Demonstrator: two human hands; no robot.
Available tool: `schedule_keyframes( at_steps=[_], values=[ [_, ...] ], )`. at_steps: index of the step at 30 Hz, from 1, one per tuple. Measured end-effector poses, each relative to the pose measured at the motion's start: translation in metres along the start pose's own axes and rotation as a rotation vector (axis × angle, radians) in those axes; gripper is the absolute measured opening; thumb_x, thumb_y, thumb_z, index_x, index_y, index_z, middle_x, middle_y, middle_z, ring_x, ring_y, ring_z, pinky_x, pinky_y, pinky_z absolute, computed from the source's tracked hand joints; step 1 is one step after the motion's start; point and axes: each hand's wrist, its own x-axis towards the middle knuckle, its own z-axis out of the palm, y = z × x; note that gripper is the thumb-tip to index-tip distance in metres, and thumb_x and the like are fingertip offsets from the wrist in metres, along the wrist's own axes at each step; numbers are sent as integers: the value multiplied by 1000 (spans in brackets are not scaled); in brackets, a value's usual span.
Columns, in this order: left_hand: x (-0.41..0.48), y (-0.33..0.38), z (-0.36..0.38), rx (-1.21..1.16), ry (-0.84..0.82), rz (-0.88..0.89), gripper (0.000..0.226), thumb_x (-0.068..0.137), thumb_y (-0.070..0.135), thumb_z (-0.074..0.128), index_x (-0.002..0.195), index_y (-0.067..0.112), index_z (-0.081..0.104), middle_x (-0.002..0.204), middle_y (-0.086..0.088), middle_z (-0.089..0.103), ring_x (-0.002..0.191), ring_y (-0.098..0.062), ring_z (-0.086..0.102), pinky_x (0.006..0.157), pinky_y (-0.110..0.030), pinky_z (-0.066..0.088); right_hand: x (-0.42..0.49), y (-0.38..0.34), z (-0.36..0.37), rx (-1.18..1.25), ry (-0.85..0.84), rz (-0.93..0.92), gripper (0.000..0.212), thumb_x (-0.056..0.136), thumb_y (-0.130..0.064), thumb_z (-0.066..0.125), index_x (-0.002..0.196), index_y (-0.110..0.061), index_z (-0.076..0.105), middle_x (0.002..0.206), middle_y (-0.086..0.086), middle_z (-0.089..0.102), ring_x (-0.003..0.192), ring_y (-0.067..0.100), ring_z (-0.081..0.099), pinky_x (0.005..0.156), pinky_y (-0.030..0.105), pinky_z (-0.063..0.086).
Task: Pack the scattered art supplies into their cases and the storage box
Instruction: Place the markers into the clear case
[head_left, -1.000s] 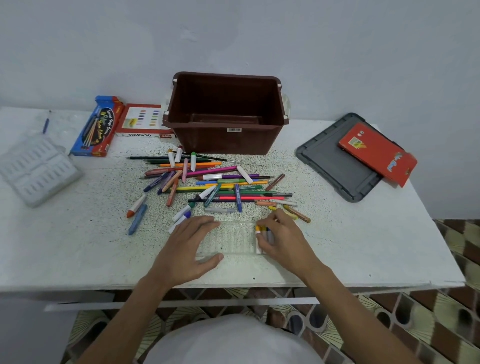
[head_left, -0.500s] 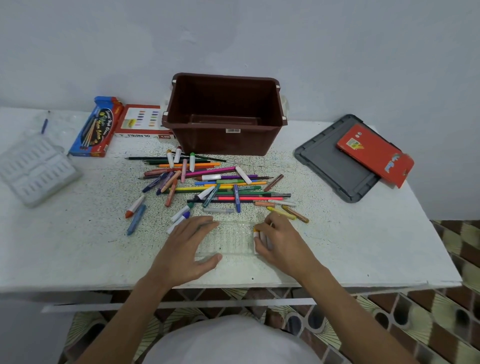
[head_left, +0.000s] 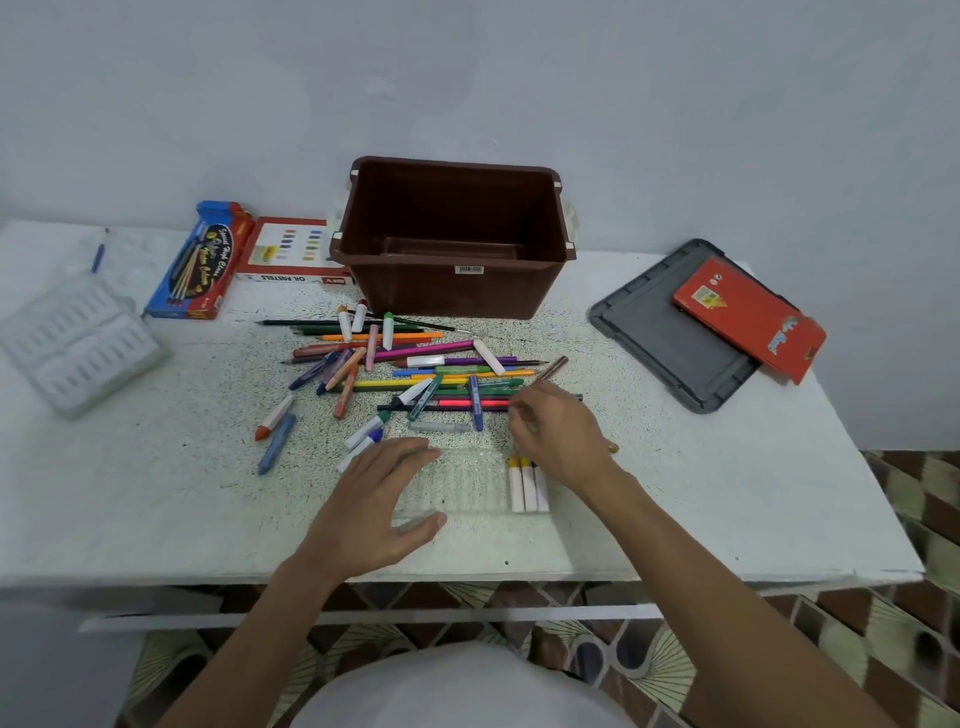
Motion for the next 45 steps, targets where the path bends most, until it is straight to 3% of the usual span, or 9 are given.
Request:
schedule_keyframes(
  at_steps=[6, 12, 17, 20, 23, 27, 31, 37, 45],
  values=[
    [-1, 2, -2, 0, -5, -10, 66, 86, 60, 57, 143, 30, 43, 143, 15, 39, 134, -4, 33, 109, -24, 22, 53, -18, 10, -84, 81, 24, 20, 97, -12, 53, 108, -1, 65, 93, 13, 62, 80, 27, 58, 64, 36, 49],
    [0, 2, -2, 7, -20, -21, 65, 86, 61, 56, 143, 30, 42, 143, 15, 39, 133, 0, 29, 110, -14, 12, 84, -16, 19, -73, -8, 66, 21, 97, -9, 58, 113, 4, 61, 90, 18, 67, 79, 30, 62, 63, 29, 40],
    [0, 1, -1, 1, -18, -24, 65, 86, 61, 56, 143, 31, 42, 143, 15, 38, 132, 2, 28, 109, -13, 11, 88, -14, 22, -38, -50, 93, 30, 90, 6, 54, 120, 2, 53, 92, 21, 67, 81, 33, 62, 62, 34, 43],
    [0, 1, -1, -5, -3, -13, 65, 86, 60, 57, 142, 30, 43, 142, 15, 39, 132, 0, 30, 109, -15, 14, 85, -15, 18, 119, 19, 166, 40, 91, -2, 60, 129, -4, 50, 94, 14, 64, 84, 27, 60, 69, 36, 47],
    [1, 0, 0, -3, 9, -7, 65, 86, 60, 58, 142, 29, 45, 142, 15, 40, 132, -1, 32, 108, -21, 21, 72, -18, 7, 459, 56, 301, 49, 93, -7, 61, 139, -15, 48, 81, 2, 59, 76, 17, 58, 71, 36, 50],
    [0, -1, 1, -3, 13, 6, 65, 86, 59, 59, 141, 27, 46, 141, 14, 41, 131, -3, 34, 108, -23, 23, 42, -19, 0, 646, -5, 336, 32, 94, -7, 62, 123, -20, 60, 74, 0, 58, 66, 11, 55, 60, 27, 49],
    [1, -2, 1, 2, 14, 14, 65, 86, 59, 58, 141, 26, 45, 141, 13, 41, 132, -5, 36, 108, -23, 24, 5, -16, -4, 607, -51, 291, 18, 94, -16, 66, 110, -23, 64, 76, 5, 60, 63, 2, 53, 60, 18, 48],
    [1, -2, 1, -8, 18, 22, 65, 87, 58, 59, 141, 26, 46, 141, 12, 41, 132, -8, 38, 108, -29, 30, -31, -17, -9, 480, -145, 233, 16, 94, -18, 66, 106, -28, 63, 79, 2, 67, 64, 7, 60, 60, 21, 50],
    [1, -2, 2, -3, 18, 21, 66, 86, 59, 59, 141, 25, 46, 141, 11, 42, 132, -9, 39, 109, -32, 32, -52, -17, 2, 219, -139, 133, 23, 95, -20, 64, 118, -16, 67, 88, -3, 60, 69, 7, 53, 61, 10, 37]
  ],
)
